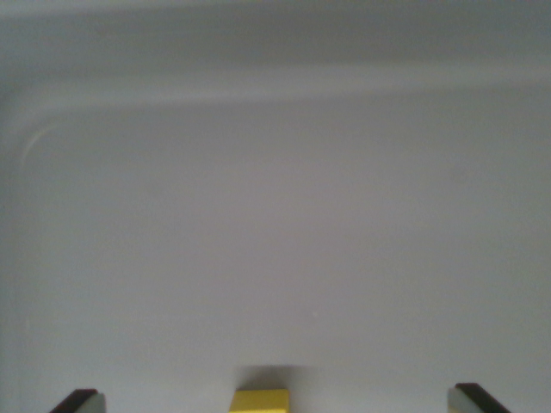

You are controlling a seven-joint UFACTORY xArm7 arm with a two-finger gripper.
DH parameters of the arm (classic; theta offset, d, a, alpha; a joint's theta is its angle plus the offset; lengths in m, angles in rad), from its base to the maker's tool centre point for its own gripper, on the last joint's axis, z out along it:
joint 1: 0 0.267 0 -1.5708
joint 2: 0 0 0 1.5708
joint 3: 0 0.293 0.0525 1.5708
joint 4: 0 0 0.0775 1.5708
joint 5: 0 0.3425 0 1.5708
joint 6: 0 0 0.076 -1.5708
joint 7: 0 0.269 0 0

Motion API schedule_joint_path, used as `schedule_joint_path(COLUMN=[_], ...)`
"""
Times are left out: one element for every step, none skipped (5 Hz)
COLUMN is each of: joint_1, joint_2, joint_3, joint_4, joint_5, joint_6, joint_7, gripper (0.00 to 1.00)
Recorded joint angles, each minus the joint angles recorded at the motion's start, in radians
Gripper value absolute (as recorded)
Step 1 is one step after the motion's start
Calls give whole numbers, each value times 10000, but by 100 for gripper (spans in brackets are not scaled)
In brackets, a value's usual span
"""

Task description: Pick yellow cube

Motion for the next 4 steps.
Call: schedule_joint_path(joint_1=[32, 32, 67, 67], joint_2=[72, 72, 148, 148], joint_3=[20, 20, 41, 41], joint_4=[-394, -394, -808, -808], joint_5=[21, 21, 42, 42], joint_6=[-409, -409, -839, -839], joint_7=[-42, -42, -85, -85], gripper=[0, 0, 0, 0])
